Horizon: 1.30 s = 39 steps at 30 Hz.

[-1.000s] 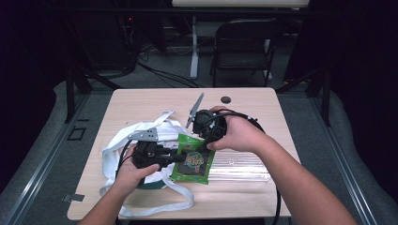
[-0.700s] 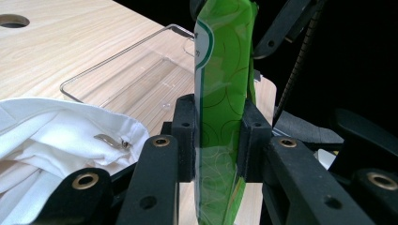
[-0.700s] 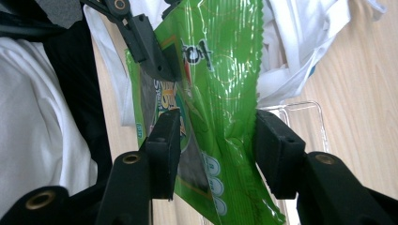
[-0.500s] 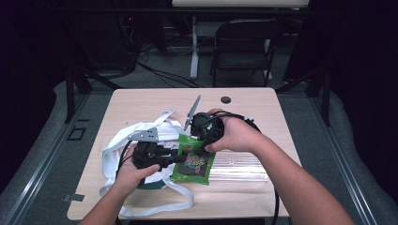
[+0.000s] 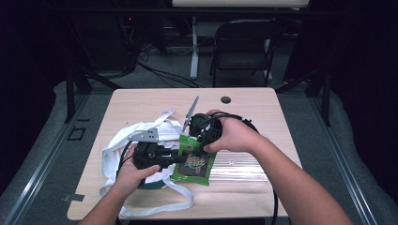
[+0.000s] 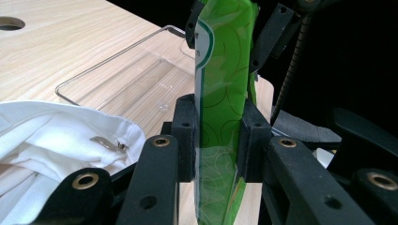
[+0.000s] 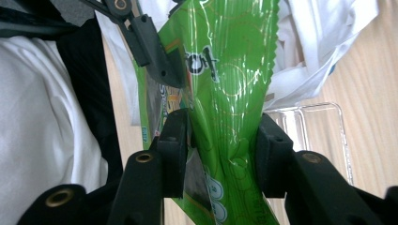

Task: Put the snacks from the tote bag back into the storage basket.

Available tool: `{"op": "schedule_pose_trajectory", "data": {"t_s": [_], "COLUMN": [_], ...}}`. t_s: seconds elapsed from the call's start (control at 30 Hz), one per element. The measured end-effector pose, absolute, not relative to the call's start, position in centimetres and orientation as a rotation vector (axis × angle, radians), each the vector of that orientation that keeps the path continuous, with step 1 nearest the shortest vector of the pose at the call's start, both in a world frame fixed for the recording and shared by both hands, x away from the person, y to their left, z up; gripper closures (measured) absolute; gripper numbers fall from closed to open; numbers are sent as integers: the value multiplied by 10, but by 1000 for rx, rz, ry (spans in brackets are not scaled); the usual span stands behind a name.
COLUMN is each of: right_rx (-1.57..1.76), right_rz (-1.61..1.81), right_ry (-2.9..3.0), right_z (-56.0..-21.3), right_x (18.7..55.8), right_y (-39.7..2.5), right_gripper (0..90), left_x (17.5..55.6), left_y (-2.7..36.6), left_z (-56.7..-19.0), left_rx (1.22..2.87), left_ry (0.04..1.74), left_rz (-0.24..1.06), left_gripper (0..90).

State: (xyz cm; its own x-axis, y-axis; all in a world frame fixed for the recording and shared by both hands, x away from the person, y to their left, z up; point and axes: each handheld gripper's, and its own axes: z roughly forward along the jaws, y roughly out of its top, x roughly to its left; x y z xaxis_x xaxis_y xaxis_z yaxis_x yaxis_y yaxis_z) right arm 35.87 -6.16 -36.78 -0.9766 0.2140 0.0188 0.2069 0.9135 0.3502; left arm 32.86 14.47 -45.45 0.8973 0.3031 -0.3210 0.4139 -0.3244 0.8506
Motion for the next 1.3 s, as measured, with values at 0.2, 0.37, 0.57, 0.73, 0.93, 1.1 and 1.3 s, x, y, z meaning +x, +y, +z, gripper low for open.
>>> {"op": "schedule_pose_trajectory", "data": {"t_s": [0.2, 0.37, 0.57, 0.73, 0.93, 1.1, 1.3], "right_rx": [313, 302, 280, 272, 258, 254, 265], "right_rz": [547, 541, 528, 522, 514, 507, 501], "right_ry": [3066, 3083, 3094, 3093, 3091, 3091, 3088], "right_z": [-369, -368, -368, -368, -366, -365, -366], "right_x": [359, 360, 359, 357, 356, 356, 357], "right_y": [-62, -62, -61, -61, -60, -61, -61], "right_gripper": [674, 702, 737, 749, 751, 751, 750], "left_x": [329, 329, 330, 330, 330, 331, 332], "left_y": [145, 144, 144, 144, 144, 144, 143], "left_z": [-455, -455, -457, -457, -457, -458, -459], "left_rx": [1937, 1940, 1940, 1942, 1934, 1929, 1938], "left_ry": [520, 516, 523, 522, 530, 540, 551], "left_rz": [-116, -116, -120, -126, -128, -132, -132], "left_gripper": [730, 728, 710, 696, 669, 645, 639]}}
